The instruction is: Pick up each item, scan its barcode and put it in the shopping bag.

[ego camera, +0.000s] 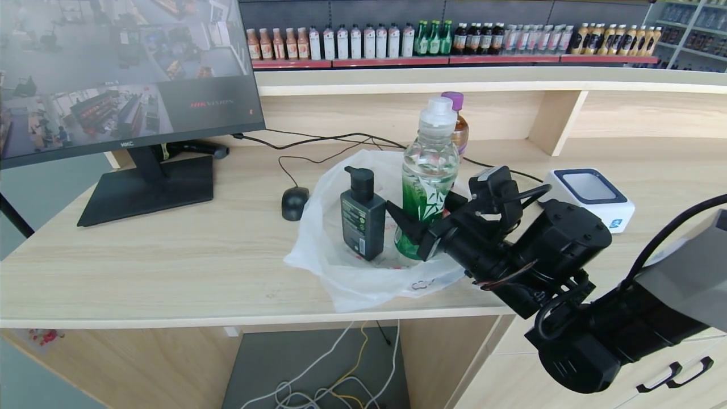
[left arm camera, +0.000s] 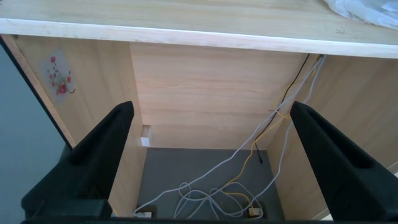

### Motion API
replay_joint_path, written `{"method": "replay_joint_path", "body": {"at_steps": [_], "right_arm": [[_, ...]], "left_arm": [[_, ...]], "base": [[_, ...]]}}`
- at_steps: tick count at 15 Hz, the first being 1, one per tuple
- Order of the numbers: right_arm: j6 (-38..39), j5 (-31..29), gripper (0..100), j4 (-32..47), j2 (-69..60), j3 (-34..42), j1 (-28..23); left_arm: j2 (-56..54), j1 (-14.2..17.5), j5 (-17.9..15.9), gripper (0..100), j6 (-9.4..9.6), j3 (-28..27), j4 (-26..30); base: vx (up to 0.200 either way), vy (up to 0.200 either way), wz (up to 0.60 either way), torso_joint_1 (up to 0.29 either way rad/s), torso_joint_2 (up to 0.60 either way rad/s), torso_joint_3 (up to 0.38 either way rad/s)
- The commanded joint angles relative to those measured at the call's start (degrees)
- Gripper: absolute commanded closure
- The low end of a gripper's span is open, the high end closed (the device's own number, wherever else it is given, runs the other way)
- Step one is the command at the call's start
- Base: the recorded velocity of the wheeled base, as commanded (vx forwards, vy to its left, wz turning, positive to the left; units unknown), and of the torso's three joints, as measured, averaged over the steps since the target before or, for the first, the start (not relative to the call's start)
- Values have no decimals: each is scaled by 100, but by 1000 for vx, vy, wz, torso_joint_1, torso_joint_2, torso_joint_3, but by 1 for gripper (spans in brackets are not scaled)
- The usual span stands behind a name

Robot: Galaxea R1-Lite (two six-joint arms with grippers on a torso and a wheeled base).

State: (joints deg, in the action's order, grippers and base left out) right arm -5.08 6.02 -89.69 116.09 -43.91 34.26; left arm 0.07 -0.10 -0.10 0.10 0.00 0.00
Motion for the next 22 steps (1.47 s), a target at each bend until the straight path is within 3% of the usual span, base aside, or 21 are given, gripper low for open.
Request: {"method": "replay_joint_path", "body": {"at_steps": [1, 9, 19, 22], "right_arm": [[34, -22, 0, -31, -16, 49, 2], [95, -180, 0, -31, -342, 260, 2], [95, -189, 0, -31, -1502, 1306, -24], [130, -189, 0, -31, -2416, 2097, -499]], "left_arm": [[1, 1, 1, 0, -1, 0, 0], [1, 1, 1, 0, -1, 0, 0], [1, 1, 1, 0, -1, 0, 0], [1, 1, 1, 0, -1, 0, 0]], "base": [[0, 0, 0, 0, 0, 0], [0, 0, 0, 0, 0, 0], [0, 0, 0, 0, 0, 0], [0, 0, 0, 0, 0, 0]]}}
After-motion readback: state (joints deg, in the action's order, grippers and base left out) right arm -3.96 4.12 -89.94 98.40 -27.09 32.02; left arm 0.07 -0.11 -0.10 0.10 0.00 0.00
